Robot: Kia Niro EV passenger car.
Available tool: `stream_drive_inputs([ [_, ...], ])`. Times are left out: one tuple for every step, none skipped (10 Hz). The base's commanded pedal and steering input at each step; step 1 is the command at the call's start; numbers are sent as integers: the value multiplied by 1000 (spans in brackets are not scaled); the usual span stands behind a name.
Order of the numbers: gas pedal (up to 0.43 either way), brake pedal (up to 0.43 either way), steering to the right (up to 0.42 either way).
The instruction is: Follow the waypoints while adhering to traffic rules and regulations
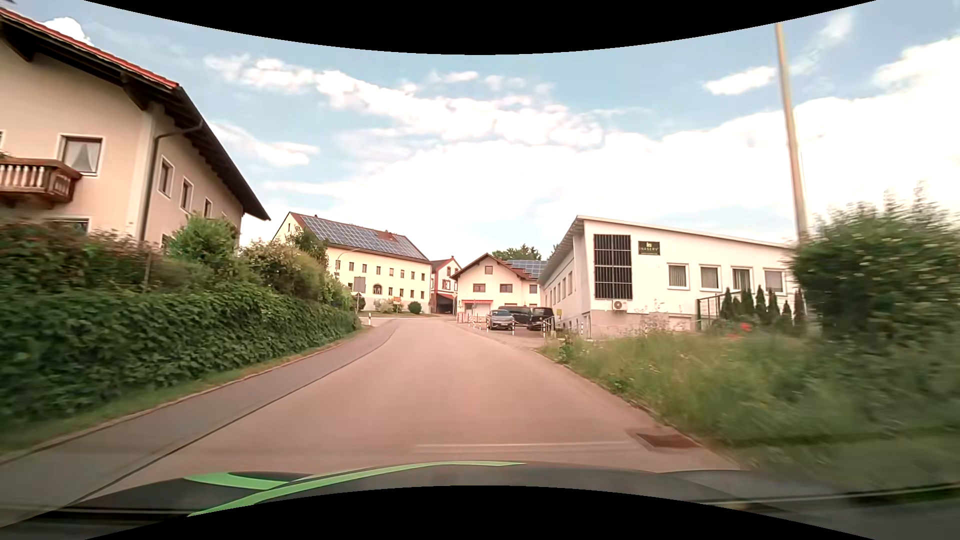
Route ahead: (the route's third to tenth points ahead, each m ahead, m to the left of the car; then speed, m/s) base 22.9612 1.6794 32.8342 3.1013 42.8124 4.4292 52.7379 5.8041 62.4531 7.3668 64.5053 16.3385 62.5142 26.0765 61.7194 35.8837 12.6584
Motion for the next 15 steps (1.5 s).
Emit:
stream_drive_inputs([
  [0, 85, -19],
  [0, 98, -25],
  [0, 104, -25],
  [0, 110, -25],
  [0, 116, -25],
  [0, 116, -25],
  [0, 116, -26],
  [0, 116, -27],
  [0, 116, -28],
  [0, 122, -27],
  [0, 122, -27],
  [0, 134, -27],
  [0, 140, -27],
  [0, 140, -27],
  [0, 152, -26],
])
